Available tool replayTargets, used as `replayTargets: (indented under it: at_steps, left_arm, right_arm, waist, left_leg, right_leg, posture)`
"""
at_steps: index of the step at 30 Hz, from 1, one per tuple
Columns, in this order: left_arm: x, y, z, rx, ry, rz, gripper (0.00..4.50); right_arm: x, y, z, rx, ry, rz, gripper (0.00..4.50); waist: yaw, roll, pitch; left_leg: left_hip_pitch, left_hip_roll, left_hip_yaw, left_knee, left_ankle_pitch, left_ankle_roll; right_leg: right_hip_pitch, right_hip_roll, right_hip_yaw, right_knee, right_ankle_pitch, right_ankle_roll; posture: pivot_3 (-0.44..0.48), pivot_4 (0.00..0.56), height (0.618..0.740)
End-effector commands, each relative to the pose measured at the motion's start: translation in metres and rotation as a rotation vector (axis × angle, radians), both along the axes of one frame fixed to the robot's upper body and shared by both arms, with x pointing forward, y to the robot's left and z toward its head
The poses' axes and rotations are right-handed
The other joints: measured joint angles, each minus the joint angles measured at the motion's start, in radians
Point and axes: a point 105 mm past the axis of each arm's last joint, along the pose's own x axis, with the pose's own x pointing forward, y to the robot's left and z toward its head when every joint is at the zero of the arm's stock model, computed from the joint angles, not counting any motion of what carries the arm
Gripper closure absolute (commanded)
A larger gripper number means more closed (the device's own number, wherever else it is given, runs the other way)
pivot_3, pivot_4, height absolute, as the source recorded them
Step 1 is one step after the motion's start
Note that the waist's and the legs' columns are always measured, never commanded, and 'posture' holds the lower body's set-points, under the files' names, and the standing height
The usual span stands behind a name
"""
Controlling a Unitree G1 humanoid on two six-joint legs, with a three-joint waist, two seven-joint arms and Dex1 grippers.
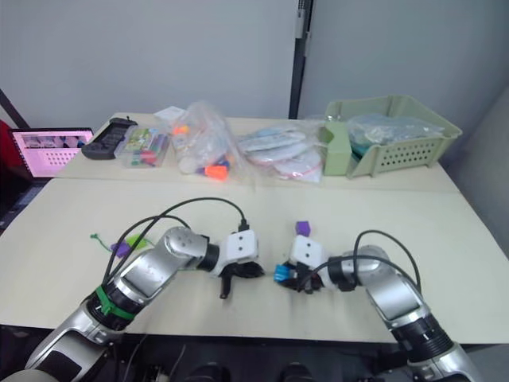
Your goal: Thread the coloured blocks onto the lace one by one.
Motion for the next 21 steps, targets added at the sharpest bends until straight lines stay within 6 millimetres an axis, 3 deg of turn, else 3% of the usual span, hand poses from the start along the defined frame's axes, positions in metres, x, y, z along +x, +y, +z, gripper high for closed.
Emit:
replayTargets:
  at_steps: [1,21]
  left_arm:
    - [-0.005,-0.003,0.014,-0.037,-0.043,-0.042,4.5]
    - [-0.013,0.008,0.018,-0.002,-0.028,0.038,4.5]
  right_arm:
    - [-0.011,0.005,-0.007,0.025,0.047,0.063,3.15]
    - [-0.008,-0.013,-0.024,-0.053,0.097,0.038,3.15]
  waist:
    - [-0.001,0.0,0.0]
    - [0.001,0.0,0.0]
  left_leg:
    - [0.0,0.0,0.0,0.0,0.0,0.0]
    - [0.001,0.0,0.0,0.0,0.0,0.0]
  right_leg:
    - [0.0,0.0,0.0,0.0,0.0,0.0]
    - [0.001,0.0,0.0,0.0,0.0,0.0]
  posture:
    - [0.0,0.15,0.74]
    - [0.0,0.15,0.74]
